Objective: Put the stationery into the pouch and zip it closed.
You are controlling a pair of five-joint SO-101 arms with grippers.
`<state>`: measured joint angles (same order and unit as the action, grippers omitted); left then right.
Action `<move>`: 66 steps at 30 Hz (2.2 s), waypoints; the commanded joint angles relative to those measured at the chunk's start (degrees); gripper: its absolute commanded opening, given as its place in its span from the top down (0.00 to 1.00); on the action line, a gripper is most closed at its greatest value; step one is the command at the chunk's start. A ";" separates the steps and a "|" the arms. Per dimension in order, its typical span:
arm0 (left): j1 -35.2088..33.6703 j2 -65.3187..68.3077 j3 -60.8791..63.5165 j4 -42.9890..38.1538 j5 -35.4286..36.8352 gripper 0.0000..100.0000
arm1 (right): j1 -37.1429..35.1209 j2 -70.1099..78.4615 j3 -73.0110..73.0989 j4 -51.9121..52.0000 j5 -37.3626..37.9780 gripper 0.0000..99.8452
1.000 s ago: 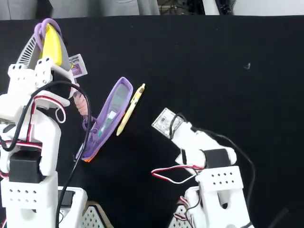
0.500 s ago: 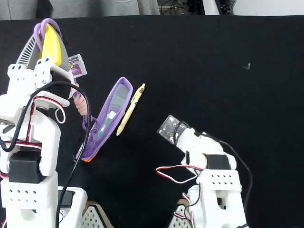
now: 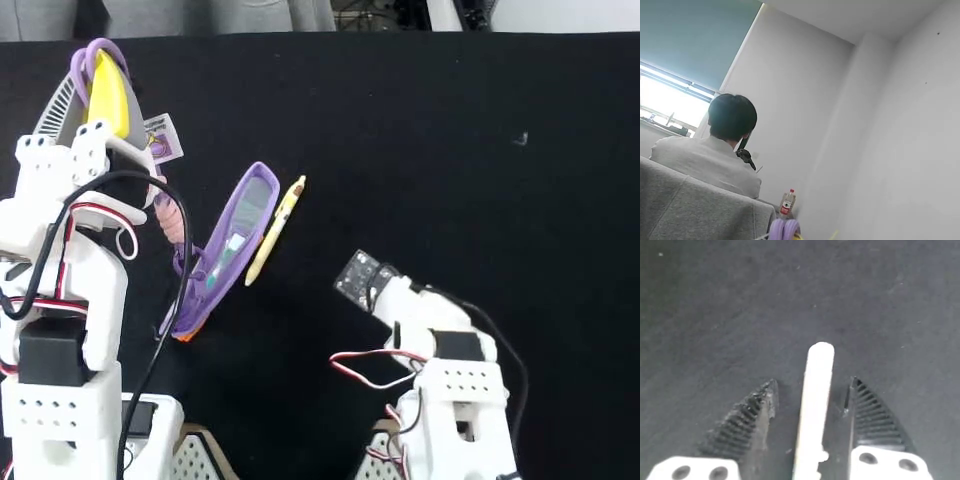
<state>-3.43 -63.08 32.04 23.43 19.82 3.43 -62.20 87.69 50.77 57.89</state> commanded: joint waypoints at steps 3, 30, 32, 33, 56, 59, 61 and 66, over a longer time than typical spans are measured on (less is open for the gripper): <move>-0.48 -0.62 -1.10 -1.32 0.44 0.97 | 0.97 10.95 -5.41 6.07 0.53 0.79; -0.48 -0.62 -1.98 -1.05 0.44 0.97 | 2.99 21.93 -41.63 12.66 -11.78 0.99; -0.48 -0.62 -2.07 -1.14 0.53 0.97 | 0.53 21.93 -46.29 13.89 -13.98 0.99; -0.48 -0.62 -1.98 -1.14 0.53 0.97 | -1.23 22.20 -48.40 14.07 -15.12 0.99; -8.22 -0.53 2.24 -1.32 6.42 0.97 | -23.65 37.58 -100.79 13.71 -39.91 0.99; -8.13 -0.53 3.56 -1.32 6.51 0.97 | -25.49 37.58 -103.87 12.57 -42.99 0.99; -7.96 -0.53 3.65 -1.41 6.51 0.97 | -26.29 37.32 -104.75 11.16 -46.95 0.99; -8.31 -0.53 4.09 -4.04 6.51 0.97 | -31.30 37.05 -105.19 10.20 -50.99 0.99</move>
<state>-11.16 -63.16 36.26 23.16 25.89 -23.82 -24.40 -14.29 62.73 9.54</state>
